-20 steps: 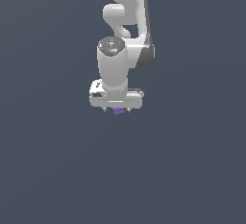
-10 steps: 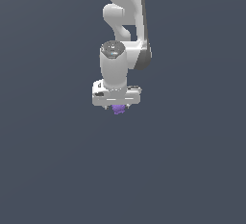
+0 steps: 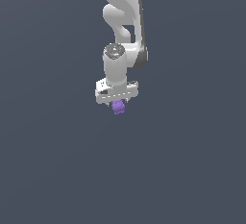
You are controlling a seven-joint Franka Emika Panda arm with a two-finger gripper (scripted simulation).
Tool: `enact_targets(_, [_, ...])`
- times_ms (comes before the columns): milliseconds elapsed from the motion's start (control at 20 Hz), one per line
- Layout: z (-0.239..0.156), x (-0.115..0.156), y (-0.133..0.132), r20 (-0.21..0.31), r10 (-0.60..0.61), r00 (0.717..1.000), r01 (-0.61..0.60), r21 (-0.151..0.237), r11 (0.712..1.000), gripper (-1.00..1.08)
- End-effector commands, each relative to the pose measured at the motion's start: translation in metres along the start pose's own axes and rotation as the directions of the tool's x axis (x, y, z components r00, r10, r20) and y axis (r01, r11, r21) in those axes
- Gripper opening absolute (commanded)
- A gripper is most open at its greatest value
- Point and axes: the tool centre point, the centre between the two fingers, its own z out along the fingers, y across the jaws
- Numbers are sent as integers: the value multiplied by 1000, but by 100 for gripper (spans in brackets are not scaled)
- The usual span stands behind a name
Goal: Pick up the object and move it to a goal position.
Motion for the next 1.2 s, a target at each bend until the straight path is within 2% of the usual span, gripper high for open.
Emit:
enact_targets(0, [5, -10, -3, 0, -34, 999, 34, 0, 999, 100])
enact_targets(300, [11, -21, -6, 2, -75, 997, 75, 0, 997, 100])
enact_targets(650, [16, -22, -6, 2, -73, 997, 73, 0, 997, 100])
enact_targets(1150, [56, -23, -7, 2, -77, 997, 77, 0, 997, 100])
